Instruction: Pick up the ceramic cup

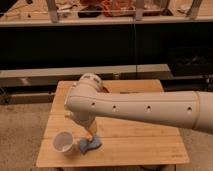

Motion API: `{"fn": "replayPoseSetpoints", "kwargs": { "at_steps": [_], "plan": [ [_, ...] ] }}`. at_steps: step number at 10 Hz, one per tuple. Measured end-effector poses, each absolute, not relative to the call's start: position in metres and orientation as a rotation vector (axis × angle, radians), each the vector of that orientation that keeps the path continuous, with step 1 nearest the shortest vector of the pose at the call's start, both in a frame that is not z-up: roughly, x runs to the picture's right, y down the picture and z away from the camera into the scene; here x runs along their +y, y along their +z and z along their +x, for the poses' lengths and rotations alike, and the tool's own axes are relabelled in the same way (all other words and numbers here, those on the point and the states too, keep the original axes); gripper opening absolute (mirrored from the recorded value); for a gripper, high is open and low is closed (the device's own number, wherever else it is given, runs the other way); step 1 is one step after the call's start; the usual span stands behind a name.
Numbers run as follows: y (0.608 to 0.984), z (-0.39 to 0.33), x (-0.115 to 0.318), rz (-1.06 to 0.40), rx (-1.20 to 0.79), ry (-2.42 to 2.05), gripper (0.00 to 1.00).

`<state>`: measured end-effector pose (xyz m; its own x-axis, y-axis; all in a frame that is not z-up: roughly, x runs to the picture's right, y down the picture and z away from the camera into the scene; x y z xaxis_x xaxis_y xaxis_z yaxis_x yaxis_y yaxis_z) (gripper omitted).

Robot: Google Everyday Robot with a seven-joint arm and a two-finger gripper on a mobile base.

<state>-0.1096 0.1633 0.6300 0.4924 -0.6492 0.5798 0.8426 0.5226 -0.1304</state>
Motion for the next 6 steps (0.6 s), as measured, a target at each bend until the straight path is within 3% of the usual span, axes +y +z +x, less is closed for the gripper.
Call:
{"fn": "replayPoseSetpoints", "kwargs": {
  "at_steps": [6],
  "plan": [
    [0.637, -0.108, 0.177, -0.407, -0.558, -1.032, 0.80]
  ]
}}
